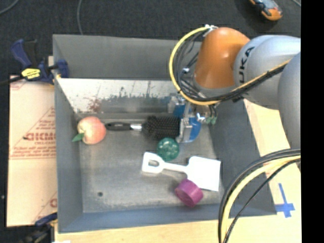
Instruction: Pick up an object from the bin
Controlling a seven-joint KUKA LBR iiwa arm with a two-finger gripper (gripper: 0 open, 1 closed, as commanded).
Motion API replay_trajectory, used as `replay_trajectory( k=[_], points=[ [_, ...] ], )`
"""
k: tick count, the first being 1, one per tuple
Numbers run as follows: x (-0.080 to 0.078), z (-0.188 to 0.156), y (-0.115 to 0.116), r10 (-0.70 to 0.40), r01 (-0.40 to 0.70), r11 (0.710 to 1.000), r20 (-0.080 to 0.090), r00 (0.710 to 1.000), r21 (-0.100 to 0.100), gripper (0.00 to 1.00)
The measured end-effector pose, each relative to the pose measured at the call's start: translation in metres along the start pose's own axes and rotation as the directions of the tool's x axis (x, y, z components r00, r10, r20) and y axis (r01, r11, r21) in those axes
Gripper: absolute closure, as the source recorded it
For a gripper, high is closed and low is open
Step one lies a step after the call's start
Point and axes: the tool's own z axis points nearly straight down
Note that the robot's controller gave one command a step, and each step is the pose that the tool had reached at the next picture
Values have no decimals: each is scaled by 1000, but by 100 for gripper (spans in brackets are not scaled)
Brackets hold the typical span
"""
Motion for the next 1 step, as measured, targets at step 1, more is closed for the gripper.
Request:
replay_trajectory(
  k=[1],
  points=[
    [2, 38, 2, -97, 97, 995, 1, 995, 1, 0]
  ],
)
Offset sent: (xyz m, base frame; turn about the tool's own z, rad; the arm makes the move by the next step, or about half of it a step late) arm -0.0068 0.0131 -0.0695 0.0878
